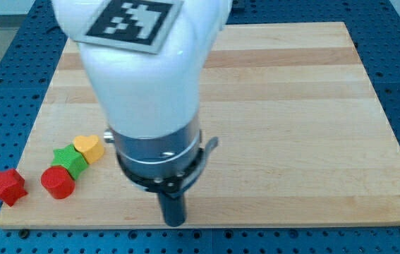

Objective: Move red star near green star

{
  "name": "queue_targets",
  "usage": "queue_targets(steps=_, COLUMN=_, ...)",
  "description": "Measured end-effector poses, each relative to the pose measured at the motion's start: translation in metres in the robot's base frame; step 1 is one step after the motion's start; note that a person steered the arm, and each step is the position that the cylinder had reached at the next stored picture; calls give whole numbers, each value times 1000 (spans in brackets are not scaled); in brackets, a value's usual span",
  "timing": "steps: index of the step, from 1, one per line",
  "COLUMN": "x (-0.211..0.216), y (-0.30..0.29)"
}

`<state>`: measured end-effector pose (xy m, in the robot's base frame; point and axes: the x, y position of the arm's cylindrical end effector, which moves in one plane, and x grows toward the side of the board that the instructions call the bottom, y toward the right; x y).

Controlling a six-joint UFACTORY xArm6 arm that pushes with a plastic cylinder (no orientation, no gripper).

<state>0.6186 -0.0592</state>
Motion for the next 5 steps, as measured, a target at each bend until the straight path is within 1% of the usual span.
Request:
queue_targets(steps=1, x=0, y=-62)
queue_targets(steps=2, x=-1, y=-151)
queue_targets(steps=3, x=-1, y=-213)
queue_targets(steps=4, x=-6, y=-243)
queue_targets(steps=5, x=-11, y=-245)
